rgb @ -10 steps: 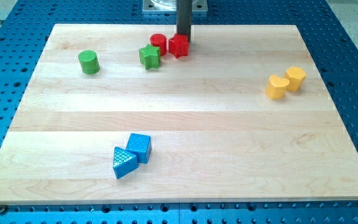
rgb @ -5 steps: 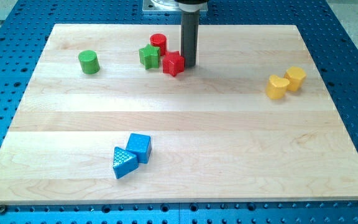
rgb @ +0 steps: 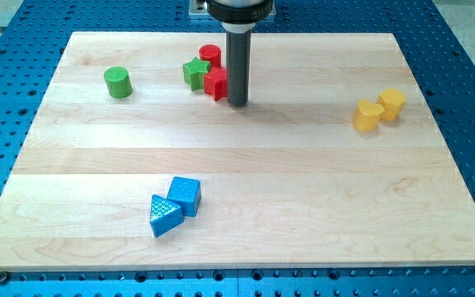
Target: Make a group of red blocks with green star
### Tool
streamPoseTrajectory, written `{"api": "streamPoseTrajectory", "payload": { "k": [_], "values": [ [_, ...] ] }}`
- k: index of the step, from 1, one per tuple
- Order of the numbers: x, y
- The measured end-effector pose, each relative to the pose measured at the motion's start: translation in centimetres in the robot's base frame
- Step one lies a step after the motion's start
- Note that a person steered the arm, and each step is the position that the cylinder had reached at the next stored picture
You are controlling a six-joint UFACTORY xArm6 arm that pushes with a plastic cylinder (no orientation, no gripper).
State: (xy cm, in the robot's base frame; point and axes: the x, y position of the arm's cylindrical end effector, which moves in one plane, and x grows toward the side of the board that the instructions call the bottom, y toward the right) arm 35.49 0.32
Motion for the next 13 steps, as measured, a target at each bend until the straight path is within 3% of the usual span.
{"api": "streamPoseTrajectory", "payload": {
  "k": [1,2,3,4,5,6,7,9,13],
  "values": [
    [-0.1,0.8],
    [-4.8,1.5],
    [-12.8,1.1],
    [-13.3,-1.8],
    [-9.2,-1.5],
    [-8.8,-1.4],
    [-12.0,-2.2],
    [-8.7,-1.8],
    [-8.0,-1.4]
  ]
}}
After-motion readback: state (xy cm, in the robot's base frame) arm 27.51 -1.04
